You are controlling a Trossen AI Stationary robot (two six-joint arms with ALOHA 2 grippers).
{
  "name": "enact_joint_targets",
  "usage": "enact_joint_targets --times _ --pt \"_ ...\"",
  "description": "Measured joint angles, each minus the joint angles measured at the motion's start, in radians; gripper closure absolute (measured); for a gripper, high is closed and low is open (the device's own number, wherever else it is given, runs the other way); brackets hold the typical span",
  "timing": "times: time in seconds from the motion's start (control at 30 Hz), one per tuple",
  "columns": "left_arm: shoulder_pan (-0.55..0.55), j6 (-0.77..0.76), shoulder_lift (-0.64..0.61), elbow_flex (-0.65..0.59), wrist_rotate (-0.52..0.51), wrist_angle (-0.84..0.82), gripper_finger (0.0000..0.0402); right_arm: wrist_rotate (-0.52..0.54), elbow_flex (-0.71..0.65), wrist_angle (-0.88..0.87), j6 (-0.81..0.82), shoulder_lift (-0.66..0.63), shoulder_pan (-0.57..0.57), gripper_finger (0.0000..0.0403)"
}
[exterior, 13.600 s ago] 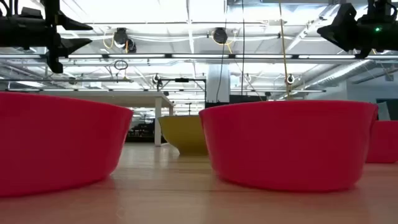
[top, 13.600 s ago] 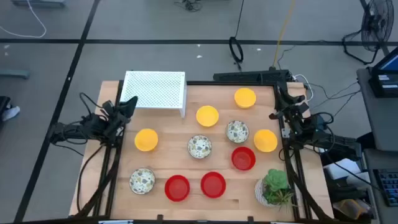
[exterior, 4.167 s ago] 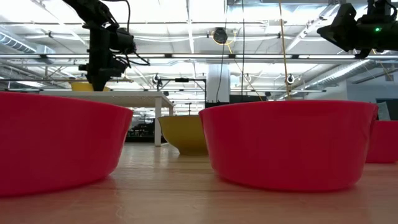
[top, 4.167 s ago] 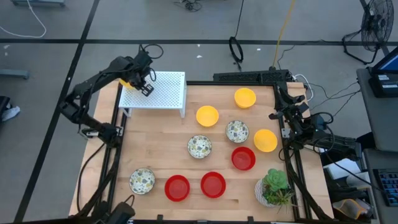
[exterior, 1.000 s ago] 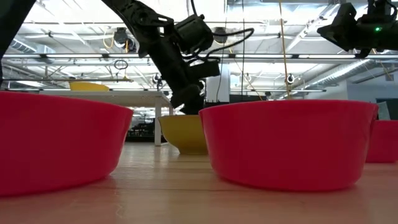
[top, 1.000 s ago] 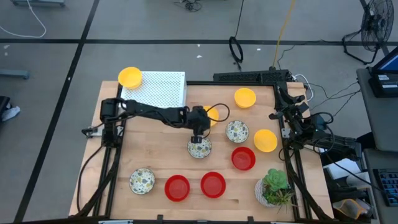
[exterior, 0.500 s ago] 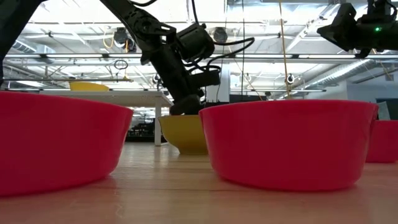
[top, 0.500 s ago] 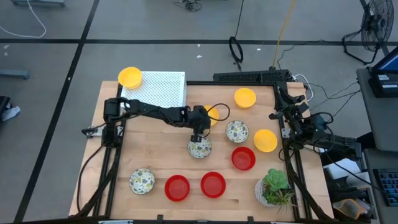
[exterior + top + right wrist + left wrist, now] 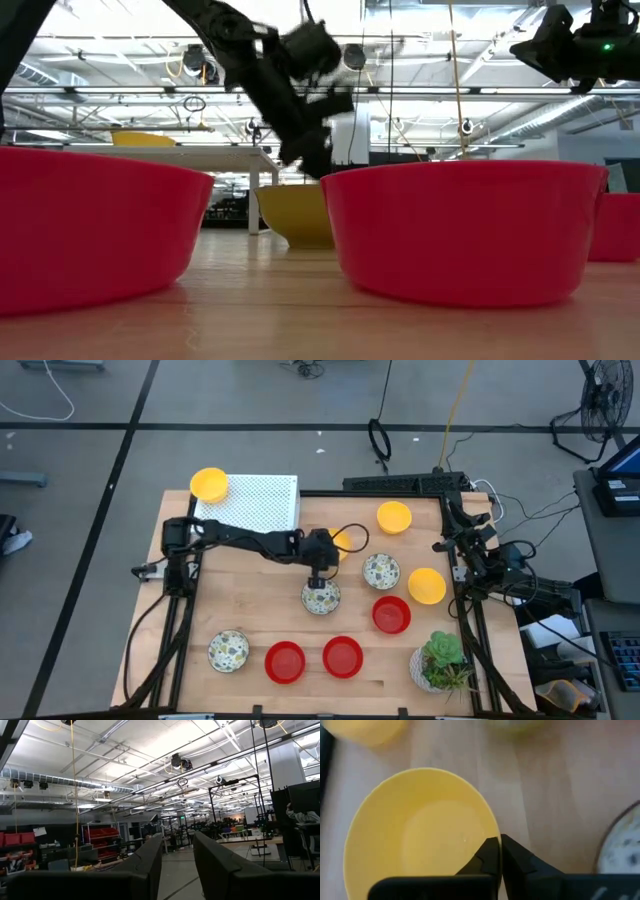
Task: Pick & Place Mini bowls
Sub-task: Stack the yellow bowl on top of the other yellow bowl on the shelf
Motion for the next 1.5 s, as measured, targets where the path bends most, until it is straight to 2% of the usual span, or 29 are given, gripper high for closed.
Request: enact_joint_targets --times 0.23,0.4,0.5,0.63,0.77,0.9,1.07,1.23,1.37,1.5 --pt "-0.027 0.043 -0.165 0.001 -0.002 0.129 0.0395 0.000 0.000 0.000 0.000 0.005 0.000 0.0300" --pt "-0.051 0.104 -0.289 0.002 -0.041 0.098 0.0391 0.003 0.000 -0.015 0.000 0.011 0.000 0.0300" --pt "-0.063 0.130 -0.365 0.002 -0.183 0.017 0.0387 0.001 0.000 -0.020 0.000 0.013 0.000 0.0300" --pt "-0.071 0.129 -0.460 0.002 -0.468 -0.111 0.0393 0.001 0.000 -0.024 0.000 0.017 0.000 0.0300" --pt "-0.083 0.048 -0.544 0.002 -0.690 -0.268 0.0393 0.001 0.000 -0.028 0.000 0.022 0.000 0.0300" --pt "-0.097 -0.087 -0.613 0.002 -0.829 -0.476 0.0385 0.002 0.000 -0.043 0.000 0.025 0.000 0.0300" --pt "-0.091 -0.341 -0.684 0.002 -0.863 -0.752 0.0396 0.000 0.000 -0.048 0.000 0.031 0.000 0.0300" --pt "-0.041 -0.557 -0.732 0.002 -0.904 -0.989 0.0385 0.000 0.000 -0.052 0.000 0.032 0.000 0.0300" --pt "0.042 -0.656 -0.751 0.002 -0.887 -1.096 0.0390 0.000 0.000 -0.052 0.000 0.033 0.000 0.0300" --pt "0.165 -0.689 -0.747 0.002 -0.833 -1.133 0.0396 0.000 0.000 -0.053 0.000 0.033 0.000 0.0300"
